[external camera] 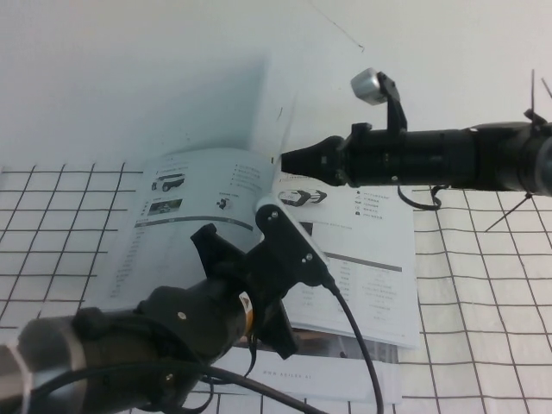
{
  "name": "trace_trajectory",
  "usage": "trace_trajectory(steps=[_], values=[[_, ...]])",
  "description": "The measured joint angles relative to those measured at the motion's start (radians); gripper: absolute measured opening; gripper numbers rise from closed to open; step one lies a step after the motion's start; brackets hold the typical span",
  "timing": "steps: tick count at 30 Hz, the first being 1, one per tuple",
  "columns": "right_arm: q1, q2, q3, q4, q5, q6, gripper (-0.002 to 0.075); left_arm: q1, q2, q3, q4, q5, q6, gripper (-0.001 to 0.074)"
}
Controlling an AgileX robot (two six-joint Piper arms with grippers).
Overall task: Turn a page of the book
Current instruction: Open the closed book
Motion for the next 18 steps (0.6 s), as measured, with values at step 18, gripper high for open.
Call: trace_trajectory(steps=[18], values=[[0.125,0.135,-0.163,-0.002,0.011,0.034,0.0001,-0.006,-0.549,0.002,-0.346,0.104,0.349,-0.0001]])
